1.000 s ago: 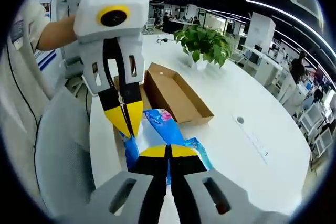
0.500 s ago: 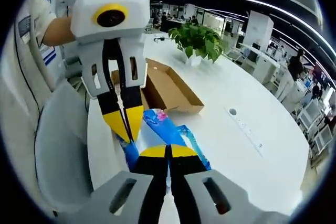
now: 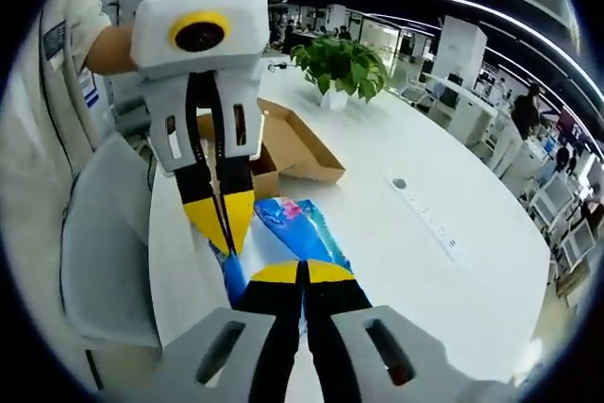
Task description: Operate the shoe box by opening the lid, removing the specified soft item, and placing it in the target area until the item is outside and the box remains undamaged.
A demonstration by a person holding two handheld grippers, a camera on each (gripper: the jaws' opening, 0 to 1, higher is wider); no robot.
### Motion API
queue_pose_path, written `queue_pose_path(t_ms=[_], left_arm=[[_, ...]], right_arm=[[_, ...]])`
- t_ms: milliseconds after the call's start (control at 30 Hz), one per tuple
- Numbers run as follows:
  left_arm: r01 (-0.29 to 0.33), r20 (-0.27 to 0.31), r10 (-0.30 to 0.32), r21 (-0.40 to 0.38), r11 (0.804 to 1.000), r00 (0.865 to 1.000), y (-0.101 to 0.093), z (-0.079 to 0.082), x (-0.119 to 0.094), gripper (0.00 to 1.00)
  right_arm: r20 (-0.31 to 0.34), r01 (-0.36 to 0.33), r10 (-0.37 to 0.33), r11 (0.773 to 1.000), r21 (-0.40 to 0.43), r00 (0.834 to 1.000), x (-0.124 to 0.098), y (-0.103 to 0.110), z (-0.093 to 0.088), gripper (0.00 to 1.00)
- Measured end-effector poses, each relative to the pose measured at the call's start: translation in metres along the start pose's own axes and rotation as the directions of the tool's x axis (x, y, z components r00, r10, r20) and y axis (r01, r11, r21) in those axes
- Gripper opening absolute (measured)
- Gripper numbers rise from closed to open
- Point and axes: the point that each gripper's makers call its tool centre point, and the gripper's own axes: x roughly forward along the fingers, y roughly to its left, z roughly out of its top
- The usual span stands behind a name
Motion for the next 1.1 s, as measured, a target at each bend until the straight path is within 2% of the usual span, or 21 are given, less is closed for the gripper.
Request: queue_pose_path(t_ms=[333, 533, 667, 1100], left_arm=[[0.038, 0.006, -0.038, 0.013, 0.999, 0.999, 0.010, 0.021, 0.024, 0.00], [0.049, 0.003, -0.049, 0.020, 0.999, 0.999, 0.022, 0.031, 0.035, 0.00], [0.058, -0.004, -0.058, 0.017, 0.998, 0.998, 0.033, 0.033, 0.047, 0.00], [0.094, -0.025, -0.094, 0.002, 0.996, 0.995, 0.045, 0.041, 0.085, 0.00]], right_arm=[[-0.013, 0.010, -0.010, 1.000, 0.025, 1.000, -0.007, -0.024, -0.022, 0.00], [-0.019, 0.007, -0.006, 0.999, 0.036, 1.000, -0.010, -0.041, -0.032, 0.00], [-0.022, 0.015, -0.013, 0.998, 0.056, 1.000, -0.007, -0.053, -0.041, 0.00], [-0.063, 0.025, -0.019, 0.996, 0.088, 0.998, -0.002, -0.082, -0.076, 0.00]])
